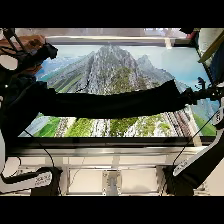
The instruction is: Fold the clothes and pants, and hang the long-sleeved shirts on hangers.
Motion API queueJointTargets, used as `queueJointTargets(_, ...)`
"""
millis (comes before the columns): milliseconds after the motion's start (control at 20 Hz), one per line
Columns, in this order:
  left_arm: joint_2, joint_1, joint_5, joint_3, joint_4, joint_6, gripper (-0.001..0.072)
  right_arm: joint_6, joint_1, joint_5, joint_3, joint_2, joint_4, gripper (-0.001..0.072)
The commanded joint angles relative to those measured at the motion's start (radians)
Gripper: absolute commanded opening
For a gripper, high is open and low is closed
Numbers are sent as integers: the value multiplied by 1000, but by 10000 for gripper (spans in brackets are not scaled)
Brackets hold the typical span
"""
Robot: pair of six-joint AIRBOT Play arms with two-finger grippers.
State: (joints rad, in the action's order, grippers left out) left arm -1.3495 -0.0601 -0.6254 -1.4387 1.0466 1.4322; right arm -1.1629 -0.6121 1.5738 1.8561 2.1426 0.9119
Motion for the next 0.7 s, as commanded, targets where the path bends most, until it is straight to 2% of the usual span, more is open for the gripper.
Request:
queueJointTargets(0, -16, 3, -77, 0, 1, -2, 694, 16, 35, 106, 2, 3, -5, 236)
queueJointTargets(50, -28, 6, -125, 0, 0, -2, 692, 28, 34, 139, 2, -1, -31, 3)
queueJointTargets(100, -39, 11, -170, 1, 0, -4, 652, 31, 28, 165, 2, -11, -50, 10)
queueJointTargets(200, -62, 40, -251, 1, 0, -34, 357, 18, 10, 184, 2, -53, -48, 10)
queueJointTargets(250, -72, 63, -270, 1, -1, -50, 241, 7, -6, 201, 2, -81, -36, 10)
queueJointTargets(400, -95, 163, -270, 1, 0, -57, 25, -43, -53, 224, 2, -171, 71, 10)
queueJointTargets(650, -200, 439, -248, 0, -3, -56, 24, -58, -123, 243, -54, -323, 120, 10)
